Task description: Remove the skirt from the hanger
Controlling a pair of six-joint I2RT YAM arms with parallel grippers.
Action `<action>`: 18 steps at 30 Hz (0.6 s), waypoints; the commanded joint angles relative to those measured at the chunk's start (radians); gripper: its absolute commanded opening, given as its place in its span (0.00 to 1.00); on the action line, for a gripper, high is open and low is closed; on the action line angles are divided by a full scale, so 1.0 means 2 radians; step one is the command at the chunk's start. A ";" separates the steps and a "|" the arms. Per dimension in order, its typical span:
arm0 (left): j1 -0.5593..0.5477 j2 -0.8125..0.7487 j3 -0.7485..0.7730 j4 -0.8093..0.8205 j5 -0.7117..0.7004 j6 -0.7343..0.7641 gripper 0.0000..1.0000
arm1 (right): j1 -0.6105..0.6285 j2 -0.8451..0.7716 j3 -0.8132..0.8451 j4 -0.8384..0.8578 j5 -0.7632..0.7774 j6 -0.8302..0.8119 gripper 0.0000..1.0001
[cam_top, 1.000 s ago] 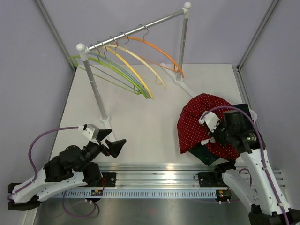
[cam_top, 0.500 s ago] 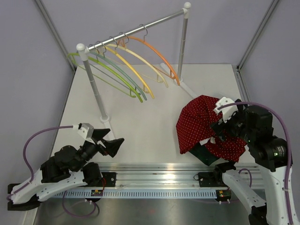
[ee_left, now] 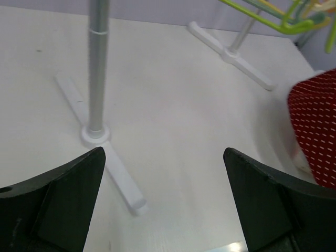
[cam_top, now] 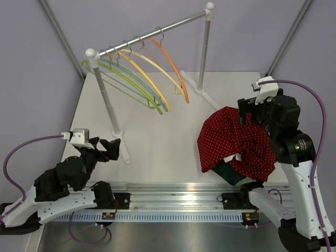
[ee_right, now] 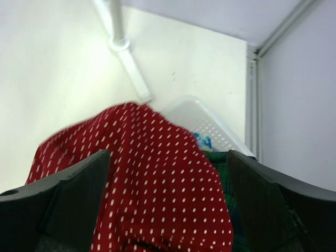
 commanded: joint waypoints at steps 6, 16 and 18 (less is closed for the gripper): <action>-0.001 0.027 0.045 0.012 -0.195 0.084 0.99 | -0.002 0.032 -0.023 0.153 0.213 0.092 1.00; -0.043 -0.024 0.059 0.095 -0.139 0.199 0.99 | -0.001 0.034 -0.040 0.184 0.237 0.080 0.99; -0.065 0.012 0.067 0.093 -0.157 0.203 0.99 | -0.001 0.035 -0.041 0.184 0.238 0.082 1.00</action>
